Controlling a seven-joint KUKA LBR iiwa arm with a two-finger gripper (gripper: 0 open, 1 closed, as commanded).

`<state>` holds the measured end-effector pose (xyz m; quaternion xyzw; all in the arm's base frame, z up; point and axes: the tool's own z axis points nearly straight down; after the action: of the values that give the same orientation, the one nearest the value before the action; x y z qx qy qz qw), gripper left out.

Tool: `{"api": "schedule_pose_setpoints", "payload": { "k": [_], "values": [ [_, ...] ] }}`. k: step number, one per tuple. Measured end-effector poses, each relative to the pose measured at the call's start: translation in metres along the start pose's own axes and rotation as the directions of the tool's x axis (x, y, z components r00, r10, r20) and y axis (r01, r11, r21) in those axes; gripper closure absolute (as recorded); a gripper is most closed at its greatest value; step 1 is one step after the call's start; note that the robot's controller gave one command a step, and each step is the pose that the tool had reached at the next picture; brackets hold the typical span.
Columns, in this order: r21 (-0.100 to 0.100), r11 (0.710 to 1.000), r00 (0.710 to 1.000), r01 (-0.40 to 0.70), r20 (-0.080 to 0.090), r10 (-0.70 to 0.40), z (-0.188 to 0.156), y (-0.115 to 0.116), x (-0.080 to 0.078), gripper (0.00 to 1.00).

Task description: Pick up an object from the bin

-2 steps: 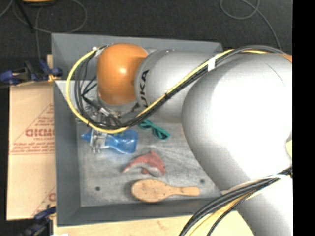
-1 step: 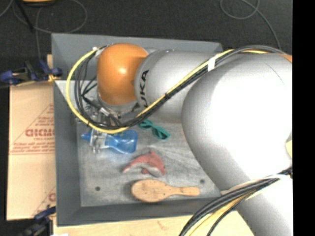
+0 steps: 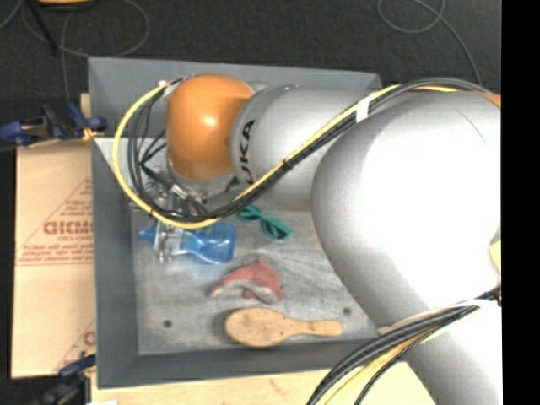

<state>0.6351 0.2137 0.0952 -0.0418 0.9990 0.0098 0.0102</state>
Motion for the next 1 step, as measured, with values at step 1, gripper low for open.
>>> {"api": "schedule_pose_setpoints", "payload": {
  "k": [1],
  "values": [
    [0.0,1.0,1.0,0.0,0.0,0.0,0.0,0.0,0.0,1.0]
  ]
}}
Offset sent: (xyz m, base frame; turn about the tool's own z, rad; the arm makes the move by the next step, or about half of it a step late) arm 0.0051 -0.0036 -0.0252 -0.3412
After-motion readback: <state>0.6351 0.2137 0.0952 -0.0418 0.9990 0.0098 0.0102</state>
